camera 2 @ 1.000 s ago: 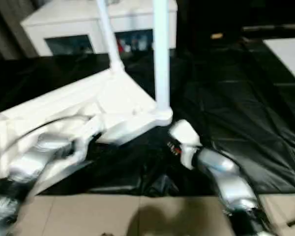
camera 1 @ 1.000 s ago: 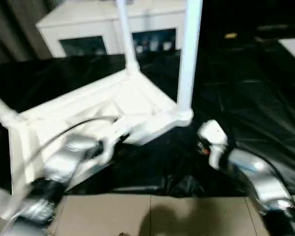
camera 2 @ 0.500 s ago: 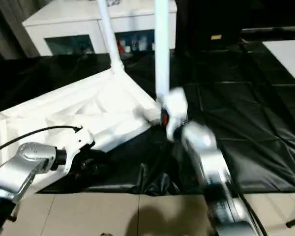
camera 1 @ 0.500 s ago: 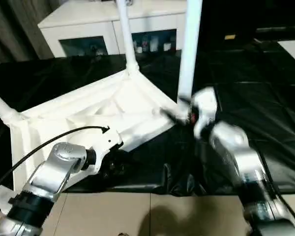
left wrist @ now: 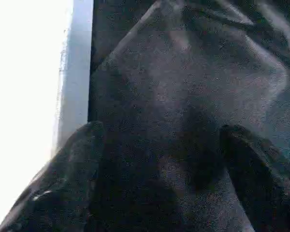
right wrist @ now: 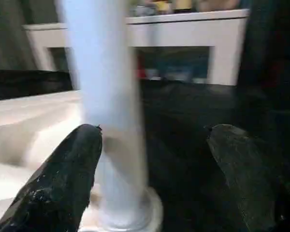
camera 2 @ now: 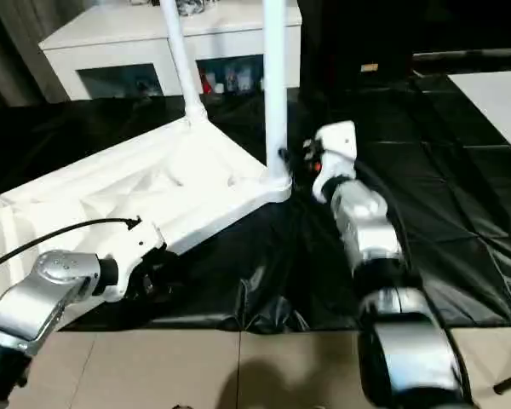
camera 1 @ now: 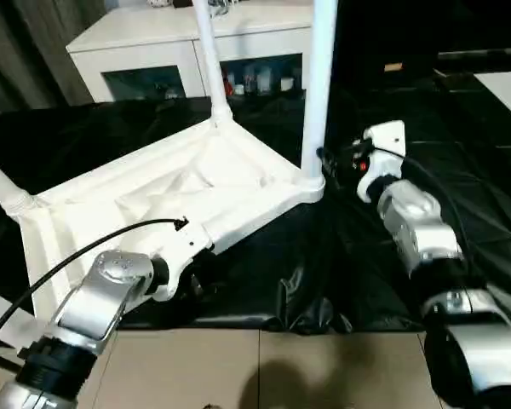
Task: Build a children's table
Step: Rotate table base
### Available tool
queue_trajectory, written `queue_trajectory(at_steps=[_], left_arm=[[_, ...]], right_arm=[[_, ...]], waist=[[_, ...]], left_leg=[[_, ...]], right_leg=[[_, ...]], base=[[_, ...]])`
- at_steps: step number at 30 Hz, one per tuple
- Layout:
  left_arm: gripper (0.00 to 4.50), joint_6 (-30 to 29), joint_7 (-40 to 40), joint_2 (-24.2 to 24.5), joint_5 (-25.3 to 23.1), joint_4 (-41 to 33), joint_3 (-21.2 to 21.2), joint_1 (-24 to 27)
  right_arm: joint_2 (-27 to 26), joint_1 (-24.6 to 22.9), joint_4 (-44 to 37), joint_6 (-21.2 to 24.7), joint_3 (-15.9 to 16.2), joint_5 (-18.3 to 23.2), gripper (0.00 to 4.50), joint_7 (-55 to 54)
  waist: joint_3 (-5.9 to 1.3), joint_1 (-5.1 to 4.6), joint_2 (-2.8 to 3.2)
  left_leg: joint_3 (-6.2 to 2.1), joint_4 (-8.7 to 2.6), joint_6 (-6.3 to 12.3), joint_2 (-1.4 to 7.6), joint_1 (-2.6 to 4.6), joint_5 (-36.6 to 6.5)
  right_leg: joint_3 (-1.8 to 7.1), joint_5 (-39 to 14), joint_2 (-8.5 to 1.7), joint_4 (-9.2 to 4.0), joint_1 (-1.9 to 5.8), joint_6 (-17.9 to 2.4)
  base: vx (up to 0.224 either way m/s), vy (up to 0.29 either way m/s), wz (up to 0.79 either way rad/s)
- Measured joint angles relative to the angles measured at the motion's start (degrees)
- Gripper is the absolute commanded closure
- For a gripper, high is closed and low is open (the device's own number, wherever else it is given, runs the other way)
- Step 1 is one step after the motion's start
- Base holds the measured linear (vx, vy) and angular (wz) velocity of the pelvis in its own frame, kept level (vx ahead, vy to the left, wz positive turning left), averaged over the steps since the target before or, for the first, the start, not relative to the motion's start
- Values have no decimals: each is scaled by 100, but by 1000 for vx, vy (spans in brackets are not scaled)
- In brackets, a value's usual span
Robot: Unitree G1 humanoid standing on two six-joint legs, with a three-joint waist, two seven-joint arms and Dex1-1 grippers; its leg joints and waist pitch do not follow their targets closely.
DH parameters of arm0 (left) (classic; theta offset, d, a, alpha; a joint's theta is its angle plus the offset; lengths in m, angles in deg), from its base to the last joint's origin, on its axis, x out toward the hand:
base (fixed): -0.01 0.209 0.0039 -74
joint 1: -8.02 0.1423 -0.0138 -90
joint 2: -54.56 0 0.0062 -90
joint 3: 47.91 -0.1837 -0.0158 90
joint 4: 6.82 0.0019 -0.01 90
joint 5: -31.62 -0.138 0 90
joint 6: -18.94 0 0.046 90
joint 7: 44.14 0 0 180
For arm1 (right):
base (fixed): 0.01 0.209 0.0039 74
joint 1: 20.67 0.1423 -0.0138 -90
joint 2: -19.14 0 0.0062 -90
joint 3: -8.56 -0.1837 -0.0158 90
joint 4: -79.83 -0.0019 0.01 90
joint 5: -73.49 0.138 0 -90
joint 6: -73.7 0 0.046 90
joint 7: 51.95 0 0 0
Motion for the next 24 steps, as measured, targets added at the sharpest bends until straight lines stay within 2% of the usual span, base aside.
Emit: queue_trajectory(at_steps=[2,4,7,8,12,15,17,19,24], left_arm=[[2,63,-82,-43,48,-49,45,77],[2,141,-190,-182,125,-85,177,151],[2,332,-378,-382,309,-113,409,327],[0,363,-429,-440,388,-119,516,377],[0,359,-533,-420,550,-399,744,621],[0,202,-479,-296,634,-815,784,890],[0,47,-441,-183,698,-1023,792,1090],[0,-38,-437,-117,703,-1129,802,1203],[0,-206,-595,-39,712,-1403,860,1466]], right_arm=[[-39,-5,6,10,218,-136,56,197],[75,-62,-13,13,480,-441,56,146],[355,-306,-67,98,561,-646,56,103],[434,-454,-222,221,514,-584,30,243],[506,-804,-845,572,477,-158,10,1069],[518,-897,-1213,670,637,85,4,1855],[352,-853,-1201,645,752,122,4,2114],[140,-751,-1068,607,776,131,4,2177],[-356,149,-40,80,699,-23,4,1403]], waist=[[-7,15,-31],[-9,35,-64],[-5,97,-145],[3,97,-164],[18,42,-232],[-3,23,-321],[-1,17,-398],[20,29,-447],[39,81,-549]], left_leg=[[-2,4,1,1,-4,1],[1,14,1,0,-6,1],[7,27,-2,0,-14,0],[9,34,-2,0,-16,-1],[14,38,-1,-1,-8,-1],[12,31,3,0,2,1],[12,29,3,2,7,2],[14,27,-17,1,13,-10],[32,28,-19,-8,12,-11]], right_leg=[[-4,1,0,-1,-1,-1],[0,1,-2,-1,1,-2],[10,1,-2,-8,3,-1],[16,1,-2,-8,3,-2],[46,2,9,-5,-2,0],[59,1,19,-3,-6,2],[63,2,23,-2,-8,1],[71,4,23,2,-9,-2],[95,17,20,-4,-9,-25]], base=[[0,0,0],[0,0,0],[0,0,0],[0,0,0],[0,0,0],[0,0,0],[0,0,0],[0,0,0],[0,0,0]])
